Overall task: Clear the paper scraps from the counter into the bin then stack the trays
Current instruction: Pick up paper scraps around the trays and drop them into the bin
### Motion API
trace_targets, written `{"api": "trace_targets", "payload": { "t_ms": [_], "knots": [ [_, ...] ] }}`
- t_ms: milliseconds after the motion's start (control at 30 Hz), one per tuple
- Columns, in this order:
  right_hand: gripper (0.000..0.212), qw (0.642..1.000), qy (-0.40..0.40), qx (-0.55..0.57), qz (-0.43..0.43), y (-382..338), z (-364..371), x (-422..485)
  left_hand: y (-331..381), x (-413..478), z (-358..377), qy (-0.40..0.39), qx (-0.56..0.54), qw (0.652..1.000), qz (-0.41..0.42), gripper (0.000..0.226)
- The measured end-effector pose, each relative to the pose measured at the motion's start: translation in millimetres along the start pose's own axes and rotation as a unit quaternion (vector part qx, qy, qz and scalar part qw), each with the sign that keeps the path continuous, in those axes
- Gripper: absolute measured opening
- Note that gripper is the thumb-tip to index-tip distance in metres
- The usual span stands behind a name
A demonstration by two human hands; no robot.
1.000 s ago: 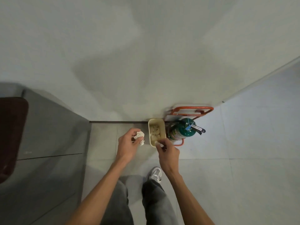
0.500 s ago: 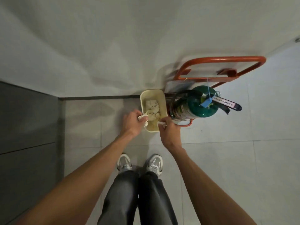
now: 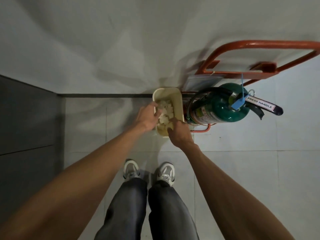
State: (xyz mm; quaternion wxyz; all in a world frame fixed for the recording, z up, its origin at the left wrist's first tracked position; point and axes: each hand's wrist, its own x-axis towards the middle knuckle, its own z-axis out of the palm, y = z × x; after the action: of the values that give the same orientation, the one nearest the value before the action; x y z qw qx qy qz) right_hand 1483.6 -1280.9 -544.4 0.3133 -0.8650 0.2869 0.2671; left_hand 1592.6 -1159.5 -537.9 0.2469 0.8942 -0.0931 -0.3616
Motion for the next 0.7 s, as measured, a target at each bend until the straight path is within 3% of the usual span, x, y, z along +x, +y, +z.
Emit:
{"api": "trace_targets", "payload": {
  "t_ms": [367, 700],
  "knots": [
    [0.037, 0.986, 0.062, 0.053, -0.148, -137.2, -113.6, -174.2, -11.7, -213.8, -179.6, 0.149, -0.062, 0.987, -0.027, 0.037],
    [0.036, 0.931, 0.081, 0.052, -0.353, -290.5, -188.9, -355.7, -4.5, -442.7, -305.5, 0.341, -0.141, 0.927, -0.072, 0.039]
  ]
}}
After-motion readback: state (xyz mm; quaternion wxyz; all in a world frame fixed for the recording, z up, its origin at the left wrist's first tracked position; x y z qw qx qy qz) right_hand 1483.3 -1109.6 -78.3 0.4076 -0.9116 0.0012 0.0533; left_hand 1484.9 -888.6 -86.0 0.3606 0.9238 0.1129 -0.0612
